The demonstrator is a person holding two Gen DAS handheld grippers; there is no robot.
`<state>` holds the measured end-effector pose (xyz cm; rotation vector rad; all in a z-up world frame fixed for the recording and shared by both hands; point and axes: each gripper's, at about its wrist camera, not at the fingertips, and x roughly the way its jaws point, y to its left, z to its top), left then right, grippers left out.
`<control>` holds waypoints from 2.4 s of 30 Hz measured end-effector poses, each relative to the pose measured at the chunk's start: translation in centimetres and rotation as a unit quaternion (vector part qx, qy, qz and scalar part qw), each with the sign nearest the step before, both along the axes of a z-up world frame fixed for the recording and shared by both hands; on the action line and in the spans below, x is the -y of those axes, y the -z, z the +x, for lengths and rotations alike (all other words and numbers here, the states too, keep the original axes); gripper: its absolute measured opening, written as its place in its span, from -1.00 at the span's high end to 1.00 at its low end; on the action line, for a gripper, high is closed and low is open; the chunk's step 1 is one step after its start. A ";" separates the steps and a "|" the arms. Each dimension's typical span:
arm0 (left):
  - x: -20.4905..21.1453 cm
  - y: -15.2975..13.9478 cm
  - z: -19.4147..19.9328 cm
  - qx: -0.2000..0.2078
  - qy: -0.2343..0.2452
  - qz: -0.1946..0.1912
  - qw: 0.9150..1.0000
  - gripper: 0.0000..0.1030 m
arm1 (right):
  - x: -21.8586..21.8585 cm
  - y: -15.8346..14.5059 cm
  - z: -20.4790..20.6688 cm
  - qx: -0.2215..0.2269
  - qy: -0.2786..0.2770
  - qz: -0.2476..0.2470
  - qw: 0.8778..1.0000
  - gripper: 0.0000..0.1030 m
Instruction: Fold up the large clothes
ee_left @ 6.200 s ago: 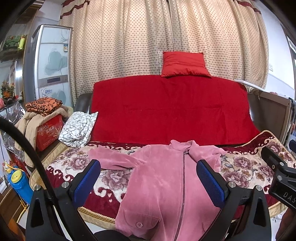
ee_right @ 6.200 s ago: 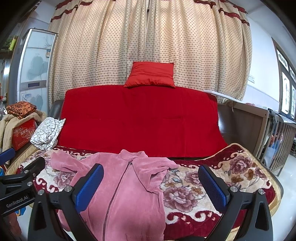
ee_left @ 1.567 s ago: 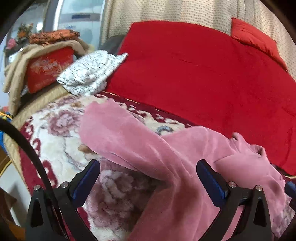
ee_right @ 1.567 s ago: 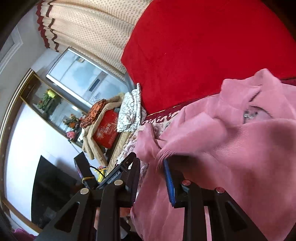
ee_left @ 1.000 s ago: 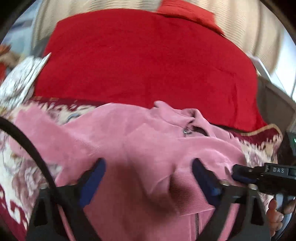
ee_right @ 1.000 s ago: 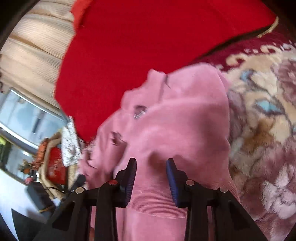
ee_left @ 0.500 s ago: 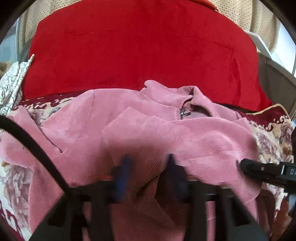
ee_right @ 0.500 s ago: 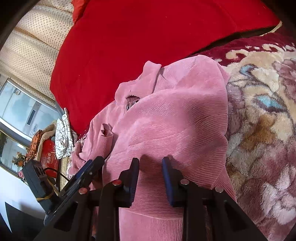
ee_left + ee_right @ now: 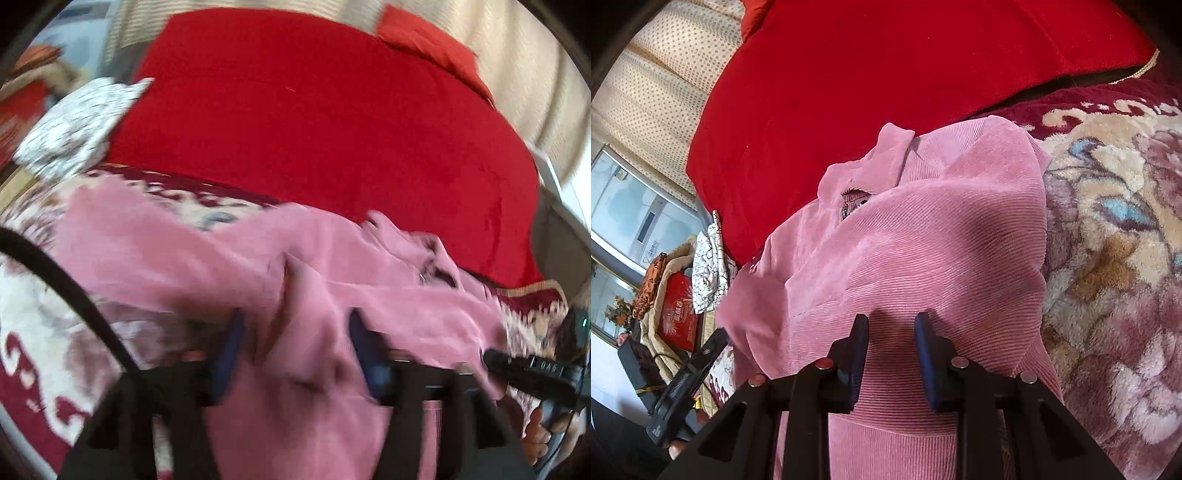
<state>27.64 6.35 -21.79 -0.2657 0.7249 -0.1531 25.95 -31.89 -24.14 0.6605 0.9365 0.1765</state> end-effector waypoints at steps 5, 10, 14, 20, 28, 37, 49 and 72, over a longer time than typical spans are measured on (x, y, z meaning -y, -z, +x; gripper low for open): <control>-6.0 -0.5 -0.9 0.013 -0.073 -0.038 0.997 -0.47 | 0.1 0.1 0.1 -0.004 0.003 0.006 1.000 0.44; -13.1 0.7 -1.3 -0.004 -0.181 -0.106 0.978 -0.59 | -0.7 -1.5 -0.4 0.019 -0.004 -0.014 1.000 0.38; -17.4 2.9 -1.3 -0.024 -0.252 -0.176 0.951 -0.62 | -1.9 -3.1 -0.9 0.067 -0.017 -0.019 0.997 -0.06; -19.4 4.9 1.7 -0.042 -0.248 -0.232 0.940 -0.62 | -4.0 -1.8 0.1 0.044 -0.029 -0.040 0.998 -0.57; -22.7 6.7 6.8 -0.048 -0.266 -0.268 0.925 -0.62 | -4.9 -1.3 0.3 0.045 -0.046 -0.095 0.993 -0.49; -22.2 6.2 10.7 -0.050 -0.223 -0.219 0.949 0.91 | -5.8 -1.2 0.2 0.054 -0.055 -0.136 0.988 -0.49; -3.1 -9.4 2.5 0.180 0.110 -0.040 0.977 0.91 | -3.6 -1.2 0.3 0.048 -0.020 -0.051 0.997 -0.46; -4.9 -2.6 2.9 0.023 -0.024 -0.118 0.992 -0.25 | -2.3 -2.9 0.4 0.103 -0.062 0.069 0.990 -0.50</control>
